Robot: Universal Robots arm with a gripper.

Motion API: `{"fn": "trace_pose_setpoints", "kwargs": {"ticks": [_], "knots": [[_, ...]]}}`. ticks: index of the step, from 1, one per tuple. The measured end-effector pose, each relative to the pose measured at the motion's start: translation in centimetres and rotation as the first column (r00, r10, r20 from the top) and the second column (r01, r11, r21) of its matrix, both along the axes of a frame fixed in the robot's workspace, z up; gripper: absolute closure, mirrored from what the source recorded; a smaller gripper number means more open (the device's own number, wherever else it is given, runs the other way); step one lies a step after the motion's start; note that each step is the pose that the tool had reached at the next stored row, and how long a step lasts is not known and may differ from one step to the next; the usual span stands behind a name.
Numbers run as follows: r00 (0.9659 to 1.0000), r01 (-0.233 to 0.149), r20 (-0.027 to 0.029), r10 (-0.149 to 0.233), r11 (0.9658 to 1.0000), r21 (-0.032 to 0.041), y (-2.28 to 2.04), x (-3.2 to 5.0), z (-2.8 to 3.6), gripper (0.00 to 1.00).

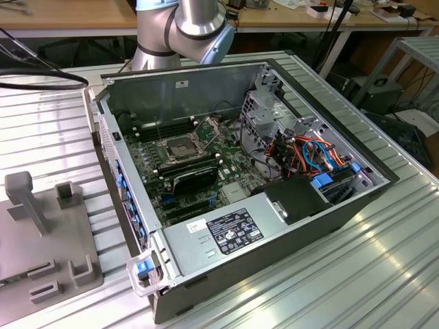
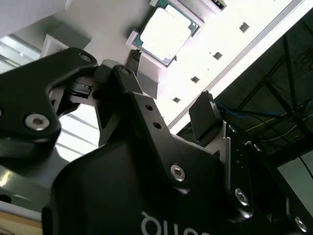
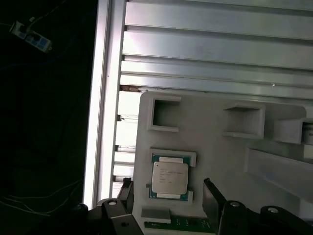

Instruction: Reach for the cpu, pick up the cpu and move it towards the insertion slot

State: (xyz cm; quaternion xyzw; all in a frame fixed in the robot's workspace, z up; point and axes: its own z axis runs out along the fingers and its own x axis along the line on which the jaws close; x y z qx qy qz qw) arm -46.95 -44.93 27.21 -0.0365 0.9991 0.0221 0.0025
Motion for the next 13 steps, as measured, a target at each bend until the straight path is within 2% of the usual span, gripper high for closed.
{"fn": "trace_pose_setpoints", "kwargs": {"ticks": [6, 13], "knots": [[0.9996, 0.028, 0.0, -0.028, 0.9996, -0.0001, -0.16, 0.28, -0.43, 0.33], [0.9983, 0.059, 0.0, -0.059, 0.9983, -0.0001, -0.16, 1.16, -0.87, 0.33]]}}
